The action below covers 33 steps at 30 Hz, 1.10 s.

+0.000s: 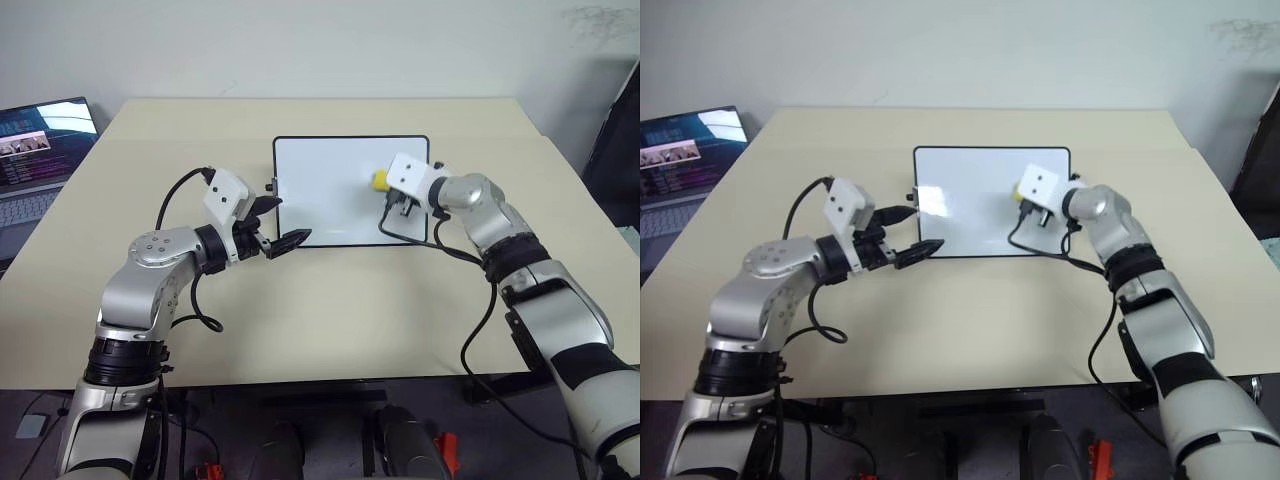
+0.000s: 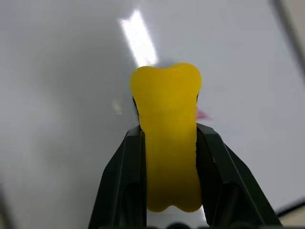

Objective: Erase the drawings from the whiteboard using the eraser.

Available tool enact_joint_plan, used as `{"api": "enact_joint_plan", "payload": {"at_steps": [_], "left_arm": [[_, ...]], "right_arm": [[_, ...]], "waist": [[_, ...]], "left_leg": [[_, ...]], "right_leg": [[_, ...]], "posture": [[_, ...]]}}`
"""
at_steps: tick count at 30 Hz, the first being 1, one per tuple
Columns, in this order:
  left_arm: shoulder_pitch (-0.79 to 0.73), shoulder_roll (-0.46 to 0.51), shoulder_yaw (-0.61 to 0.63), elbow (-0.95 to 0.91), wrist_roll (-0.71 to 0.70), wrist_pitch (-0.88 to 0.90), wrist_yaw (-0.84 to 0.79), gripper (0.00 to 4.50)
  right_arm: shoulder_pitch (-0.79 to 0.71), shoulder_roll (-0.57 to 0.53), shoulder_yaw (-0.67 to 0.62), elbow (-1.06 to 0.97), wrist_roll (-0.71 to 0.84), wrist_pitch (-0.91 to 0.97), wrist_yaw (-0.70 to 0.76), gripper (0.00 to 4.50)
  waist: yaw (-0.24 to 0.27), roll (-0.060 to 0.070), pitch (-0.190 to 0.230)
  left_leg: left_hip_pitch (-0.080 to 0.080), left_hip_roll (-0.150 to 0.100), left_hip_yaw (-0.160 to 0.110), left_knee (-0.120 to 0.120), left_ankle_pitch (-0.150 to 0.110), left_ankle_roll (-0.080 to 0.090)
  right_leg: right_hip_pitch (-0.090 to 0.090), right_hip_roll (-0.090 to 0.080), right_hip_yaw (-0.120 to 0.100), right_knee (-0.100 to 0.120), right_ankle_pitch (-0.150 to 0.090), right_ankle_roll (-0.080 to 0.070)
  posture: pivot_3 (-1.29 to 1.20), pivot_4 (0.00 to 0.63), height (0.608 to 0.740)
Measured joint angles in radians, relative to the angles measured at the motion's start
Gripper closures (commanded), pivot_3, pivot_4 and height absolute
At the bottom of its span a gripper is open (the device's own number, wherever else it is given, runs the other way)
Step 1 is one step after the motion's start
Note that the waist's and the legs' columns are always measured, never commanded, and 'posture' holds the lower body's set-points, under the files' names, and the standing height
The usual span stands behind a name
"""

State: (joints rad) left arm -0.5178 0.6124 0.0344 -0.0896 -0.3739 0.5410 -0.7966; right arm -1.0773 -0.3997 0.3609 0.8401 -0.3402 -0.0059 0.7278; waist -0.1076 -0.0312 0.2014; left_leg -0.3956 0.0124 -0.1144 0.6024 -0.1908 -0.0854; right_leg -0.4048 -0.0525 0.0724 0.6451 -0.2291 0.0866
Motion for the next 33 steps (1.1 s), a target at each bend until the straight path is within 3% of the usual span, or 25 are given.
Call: {"api": "enact_joint_plan", "payload": {"at_steps": [4,8,17,20,26,33], "left_arm": [[0.000,0.000,0.000,0.000,0.000,0.000,-0.001,0.00],[-0.001,0.000,0.000,0.002,0.000,-0.001,-0.001,0.00],[-0.006,0.000,0.000,0.004,0.001,-0.002,-0.001,0.00],[-0.006,0.000,0.000,0.004,0.001,-0.002,-0.001,0.00],[-0.007,0.000,0.000,0.004,0.001,-0.002,0.000,0.00],[-0.007,0.000,0.000,0.004,0.001,-0.002,-0.001,0.00]], "right_arm": [[0.044,-0.021,0.013,-0.077,0.000,0.046,0.072,3.49],[0.043,-0.018,0.013,-0.067,-0.001,0.056,0.034,3.49],[-0.116,0.005,-0.057,0.169,-0.003,0.059,-0.325,3.49],[-0.132,0.008,-0.065,0.194,-0.003,0.053,-0.356,3.49],[-0.130,0.009,-0.056,0.182,-0.004,0.035,-0.281,3.49],[0.000,0.019,-0.011,0.009,0.015,-0.003,-0.019,3.49]], "waist": [[0.001,0.000,0.000],[0.002,0.000,0.000],[0.003,0.000,0.000],[0.003,0.000,0.000],[-0.006,0.000,0.000],[-0.007,0.000,0.000]], "left_leg": [[0.000,0.000,0.000,0.001,0.000,0.000],[0.000,0.000,0.000,0.002,0.000,0.000],[-0.002,0.000,0.000,0.006,0.003,0.003],[-0.002,0.000,0.000,0.005,0.002,0.003],[-0.001,0.000,0.000,0.002,0.002,0.003],[-0.001,0.000,0.000,0.002,0.002,0.003]], "right_leg": [[0.000,0.000,0.000,0.001,0.000,0.000],[0.000,0.000,0.000,0.001,0.000,-0.001],[0.000,0.000,0.000,0.000,-0.003,-0.006],[0.000,0.000,0.000,0.000,-0.002,-0.005],[0.000,0.000,0.000,0.001,-0.002,-0.004],[0.000,0.000,0.000,0.001,-0.001,-0.002]], "posture": [[0.00,0.150,0.740],[0.00,0.150,0.740],[0.00,0.150,0.740],[0.00,0.150,0.740],[0.00,0.150,0.740],[0.00,0.150,0.740]]}}
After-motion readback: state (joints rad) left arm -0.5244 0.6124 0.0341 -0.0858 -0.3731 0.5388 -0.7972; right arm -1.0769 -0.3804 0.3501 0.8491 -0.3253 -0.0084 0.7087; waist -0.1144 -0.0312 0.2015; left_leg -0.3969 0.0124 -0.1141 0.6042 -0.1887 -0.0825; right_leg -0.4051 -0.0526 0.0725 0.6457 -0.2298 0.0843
